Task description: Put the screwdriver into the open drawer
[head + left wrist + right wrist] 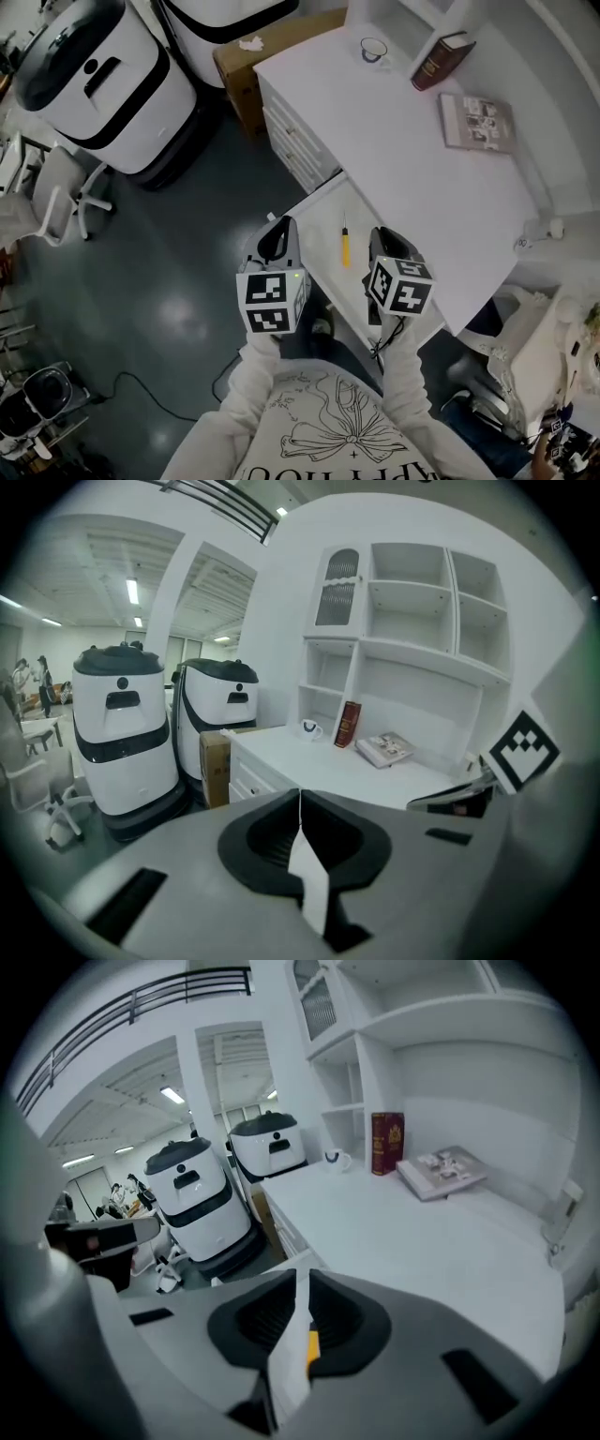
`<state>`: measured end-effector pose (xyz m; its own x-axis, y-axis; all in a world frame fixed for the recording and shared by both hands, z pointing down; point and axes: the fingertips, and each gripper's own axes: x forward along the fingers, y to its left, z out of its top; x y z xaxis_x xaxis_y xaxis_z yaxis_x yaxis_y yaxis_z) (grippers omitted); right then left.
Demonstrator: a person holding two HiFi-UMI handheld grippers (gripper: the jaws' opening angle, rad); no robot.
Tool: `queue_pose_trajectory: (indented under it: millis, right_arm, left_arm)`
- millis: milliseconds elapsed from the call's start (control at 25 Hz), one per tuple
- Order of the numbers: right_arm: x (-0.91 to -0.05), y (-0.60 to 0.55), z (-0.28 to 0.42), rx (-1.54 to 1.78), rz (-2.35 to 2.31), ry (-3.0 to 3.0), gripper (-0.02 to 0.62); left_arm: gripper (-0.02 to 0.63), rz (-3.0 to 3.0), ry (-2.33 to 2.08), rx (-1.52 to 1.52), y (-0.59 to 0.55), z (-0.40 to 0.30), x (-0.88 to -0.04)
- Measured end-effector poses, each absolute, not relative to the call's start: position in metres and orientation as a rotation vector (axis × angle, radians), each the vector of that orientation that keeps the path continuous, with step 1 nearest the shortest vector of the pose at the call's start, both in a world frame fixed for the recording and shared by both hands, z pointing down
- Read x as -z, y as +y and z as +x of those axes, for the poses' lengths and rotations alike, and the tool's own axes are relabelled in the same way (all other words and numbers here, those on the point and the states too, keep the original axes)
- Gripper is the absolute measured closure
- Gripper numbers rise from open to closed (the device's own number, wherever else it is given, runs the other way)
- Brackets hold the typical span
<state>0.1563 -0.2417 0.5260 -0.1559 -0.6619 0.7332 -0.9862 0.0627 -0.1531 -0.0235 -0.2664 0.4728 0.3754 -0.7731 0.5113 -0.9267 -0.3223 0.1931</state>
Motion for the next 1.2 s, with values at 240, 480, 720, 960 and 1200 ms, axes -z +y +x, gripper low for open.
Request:
queue_pose_trajectory:
  millis: [240,480,720,960,1200]
  right_arm:
    - [-0.467,-0.245,0.155,-0.781,1.708,-2.001,0.566]
    - [-0.423,-0.244,0.150,-0.708,1.747,-2.090,0.575]
    - [-0.398,-0.243,0.140,-0.650,1.755,-2.153,0.579]
    - [-0.380,-0.241,0.129,-0.610,1.741,-2.205,0.584]
    - [-0.372,-0.240,0.122,-0.611,1.746,-2.230,0.589]
  left_arm:
    - [0.598,2.236,-1.539,-0.384,-0.260,-0.025,-0.429]
    - [0.598,2.258,-1.607,-0.333,-0.254,-0.030,-0.394]
    - [0.598,2.281,-1.665,-0.283,-0.250,-0.036,-0.365]
    - [0.598,2.290,-1.702,-0.253,-0.245,-0.041,-0.348]
    - [0.598,2.296,-1.716,-0.244,-0.240,-0.048,-0.340]
